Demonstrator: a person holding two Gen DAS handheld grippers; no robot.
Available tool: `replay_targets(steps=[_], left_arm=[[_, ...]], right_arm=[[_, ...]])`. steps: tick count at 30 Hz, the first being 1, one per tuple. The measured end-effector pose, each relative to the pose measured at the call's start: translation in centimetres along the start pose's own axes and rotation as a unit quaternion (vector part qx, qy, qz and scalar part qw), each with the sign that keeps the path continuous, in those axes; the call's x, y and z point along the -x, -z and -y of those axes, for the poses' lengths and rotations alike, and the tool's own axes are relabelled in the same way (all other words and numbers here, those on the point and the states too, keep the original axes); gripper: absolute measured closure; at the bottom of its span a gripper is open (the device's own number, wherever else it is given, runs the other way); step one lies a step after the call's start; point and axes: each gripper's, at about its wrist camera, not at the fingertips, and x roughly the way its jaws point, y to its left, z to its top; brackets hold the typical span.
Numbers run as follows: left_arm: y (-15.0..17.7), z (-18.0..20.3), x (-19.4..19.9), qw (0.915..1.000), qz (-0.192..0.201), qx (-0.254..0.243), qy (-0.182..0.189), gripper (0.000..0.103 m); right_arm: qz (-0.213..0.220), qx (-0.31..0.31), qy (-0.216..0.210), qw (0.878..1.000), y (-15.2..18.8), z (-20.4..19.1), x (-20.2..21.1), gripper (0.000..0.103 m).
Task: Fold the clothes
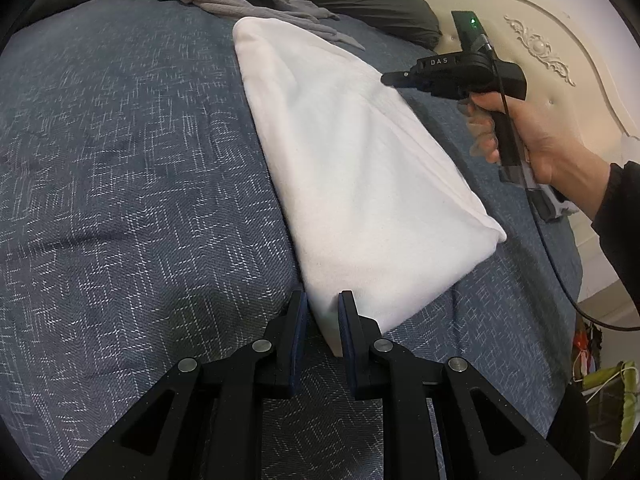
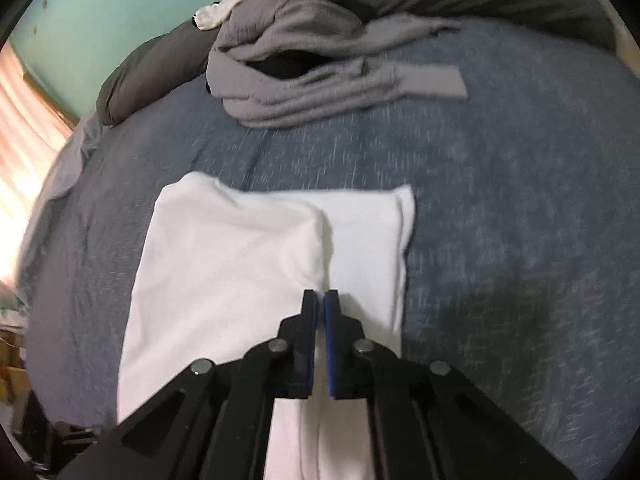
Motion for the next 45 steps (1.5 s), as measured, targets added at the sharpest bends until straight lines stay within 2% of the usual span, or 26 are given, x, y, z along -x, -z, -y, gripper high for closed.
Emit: replay_targets(steps=[2,5,9,13,17,23,25,26,27,30,35,36,38,40,42,45], left_arm=[[0.0,0.1,0.0,1.0000,0.000,0.000,0.000,0.085],[-0.2,0.1,0.2,1.0000,0.000,0.000,0.001,0.085],[-0.2,0.1,0.3,1.0000,0.000,0.001,0.001,0.085],[-0.2,0.1,0.2,1.0000,0.000,0.003,0.003,0.085],[-0.2,0.2,0.2,1.0000,0.000,0.005,0.004,0.085],[-0.1,0.2,0.2,0.9999,0.000,0.007,0.009,0.084],[-0.1,0.1,0.2,0.9999,0.000,0.008,0.010,0.084],[-0.1,0.1,0.2,0.9999,0.000,0.008,0.010,0.083],[-0.1,0.1,0.2,0.9999,0.000,0.009,0.010,0.082],[-0.1,0.2,0.2,0.9999,0.000,0.010,0.011,0.082],[0.0,0.2,0.2,0.9999,0.000,0.010,0.012,0.081],[0.0,0.2,0.2,0.9999,-0.001,0.011,0.013,0.081],[0.0,0.2,0.2,0.9999,-0.001,0.011,0.013,0.081],[0.0,0.3,0.2,0.9999,0.000,0.011,0.012,0.081],[0.0,0.4,0.3,0.9999,0.000,0.010,0.011,0.081],[-0.4,1.2,-0.7,0.9999,0.000,0.010,0.009,0.081]], right_arm=[[0.001,0.014,0.017,1.000,0.0,-0.6,-0.1,0.100],[-0.001,0.003,0.020,1.000,0.0,-0.5,-0.6,0.100],[0.033,-0.031,0.036,0.998,-0.9,0.3,0.5,0.098],[0.036,0.004,0.023,0.999,-3.1,-2.0,0.1,0.094],[0.024,0.048,0.020,0.998,-5.2,-5.4,-1.1,0.075],[-0.014,0.104,0.033,0.994,-6.6,-8.5,-4.2,0.074],[-0.032,0.129,0.042,0.990,-6.5,-9.3,-5.4,0.074],[-0.036,0.131,0.045,0.990,-6.4,-9.4,-5.8,0.077],[-0.040,0.134,0.048,0.989,-6.4,-9.5,-6.3,0.089],[-0.035,0.129,0.067,0.989,-6.4,-9.4,-7.1,0.100],[0.011,0.090,0.111,0.990,-7.3,-8.2,-6.4,0.100],[0.027,0.075,0.105,0.991,-7.5,-7.7,-5.6,0.100],[0.028,0.061,0.084,0.994,-7.6,-6.7,-4.9,0.100],[0.021,0.055,0.066,0.996,-7.4,-5.6,-4.3,0.097],[0.008,0.064,0.064,0.996,-6.9,-5.1,-4.0,0.077],[-0.004,0.073,0.046,0.996,-6.0,-4.3,-3.8,0.074]])
